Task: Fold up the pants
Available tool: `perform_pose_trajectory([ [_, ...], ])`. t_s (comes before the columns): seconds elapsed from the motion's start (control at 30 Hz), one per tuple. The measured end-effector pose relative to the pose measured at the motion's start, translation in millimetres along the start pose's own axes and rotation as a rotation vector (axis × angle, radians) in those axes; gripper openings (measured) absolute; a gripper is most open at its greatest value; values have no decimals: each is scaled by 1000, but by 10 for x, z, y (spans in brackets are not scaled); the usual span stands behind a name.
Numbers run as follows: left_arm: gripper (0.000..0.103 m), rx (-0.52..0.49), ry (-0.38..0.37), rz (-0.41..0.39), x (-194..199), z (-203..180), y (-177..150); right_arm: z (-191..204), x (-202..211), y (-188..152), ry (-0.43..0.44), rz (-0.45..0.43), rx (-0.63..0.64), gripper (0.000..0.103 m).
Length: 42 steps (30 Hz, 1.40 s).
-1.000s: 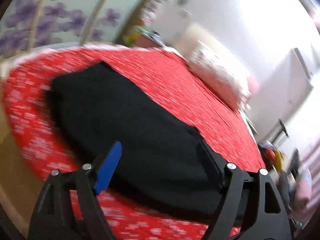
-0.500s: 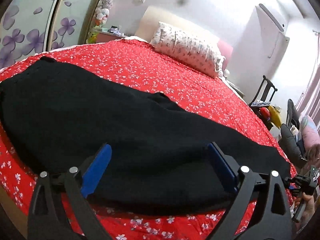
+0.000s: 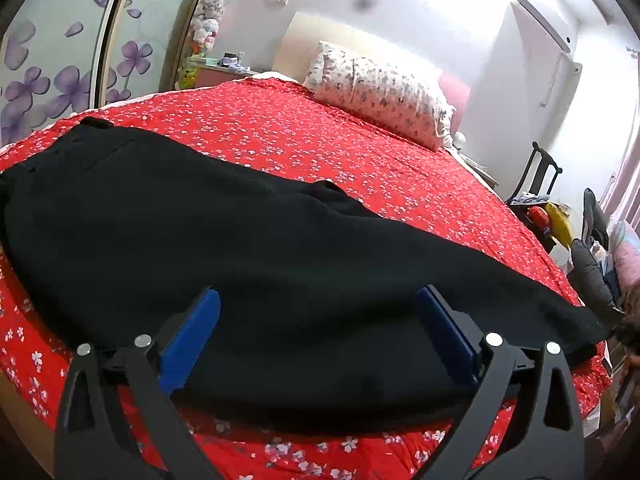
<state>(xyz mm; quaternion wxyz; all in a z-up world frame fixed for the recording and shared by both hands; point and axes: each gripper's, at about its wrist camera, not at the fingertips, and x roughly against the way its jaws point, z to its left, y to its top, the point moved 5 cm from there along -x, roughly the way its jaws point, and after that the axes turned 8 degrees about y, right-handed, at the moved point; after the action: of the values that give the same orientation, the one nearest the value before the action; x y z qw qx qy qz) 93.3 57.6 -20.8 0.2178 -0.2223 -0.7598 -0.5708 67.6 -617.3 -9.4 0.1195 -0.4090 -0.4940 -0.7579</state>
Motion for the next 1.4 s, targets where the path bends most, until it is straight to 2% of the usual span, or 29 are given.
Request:
perform_pose_trajectory([
  [0.07, 99, -4, 3, 1, -8, 0, 0, -98, -223, -174, -3, 98, -12, 6],
  [0.1, 100, -4, 3, 2, -6, -12, -5, -129, -201, -204, 9, 81, -30, 9],
  [0.17, 100, -5, -1, 1, 0, -2, -7, -217, -64, -216, 23, 52, -95, 32],
  [0.23, 100, -6, -9, 4, 3, 2, -1, -295, 80, -222, 57, 30, -167, 43],
  [0.27, 101, -5, -19, 7, 6, 4, 6, -309, 210, -231, 99, 2, -202, 43],
  [0.33, 101, -1, -66, 19, 26, -18, 17, -242, 390, -274, 239, -38, -261, 43],
  [0.37, 101, 7, -107, 21, 53, -32, 22, -154, 486, -349, 365, -29, -312, 43],
  [0.47, 101, 16, -169, 10, 118, -61, 30, 303, 506, -660, 693, 108, -414, 43],
  [0.5, 101, 13, -180, 4, 144, -73, 30, 496, 504, -779, 767, 158, -419, 43],
  [0.6, 101, -4, -168, -17, 198, -60, 15, 1246, 458, -1195, 903, 310, -362, 43],
  [0.7, 101, 18, -167, -25, 237, -1, 38, 1822, 378, -1508, 1026, 434, -384, 43],
  [0.8, 101, 69, -165, -28, 272, 115, 70, 2310, 261, -1730, 1033, 507, -351, 43],
  [0.93, 101, 137, -164, -25, 307, 299, 85, 2601, 156, -1866, 975, 557, -319, 43],
  [1.0, 101, 163, -167, -21, 318, 380, 91, 2645, 96, -1836, 929, 538, -293, 43],
  [1.23, 101, 227, -186, -9, 335, 539, 88, 2700, 15, -1768, 844, 443, -327, 43],
  [1.27, 101, 231, -188, -9, 341, 555, 91, 2738, 3, -1752, 842, 416, -327, 40],
  [1.3, 101, 233, -189, -10, 347, 564, 95, 2743, -7, -1738, 837, 401, -330, 31],
  [1.33, 101, 234, -189, -10, 353, 570, 95, 2731, -2, -1713, 830, 369, -327, 8],
  [1.4, 101, 237, -191, -14, 377, 585, 93, 2738, 41, -1677, 870, 328, -328, 5],
])
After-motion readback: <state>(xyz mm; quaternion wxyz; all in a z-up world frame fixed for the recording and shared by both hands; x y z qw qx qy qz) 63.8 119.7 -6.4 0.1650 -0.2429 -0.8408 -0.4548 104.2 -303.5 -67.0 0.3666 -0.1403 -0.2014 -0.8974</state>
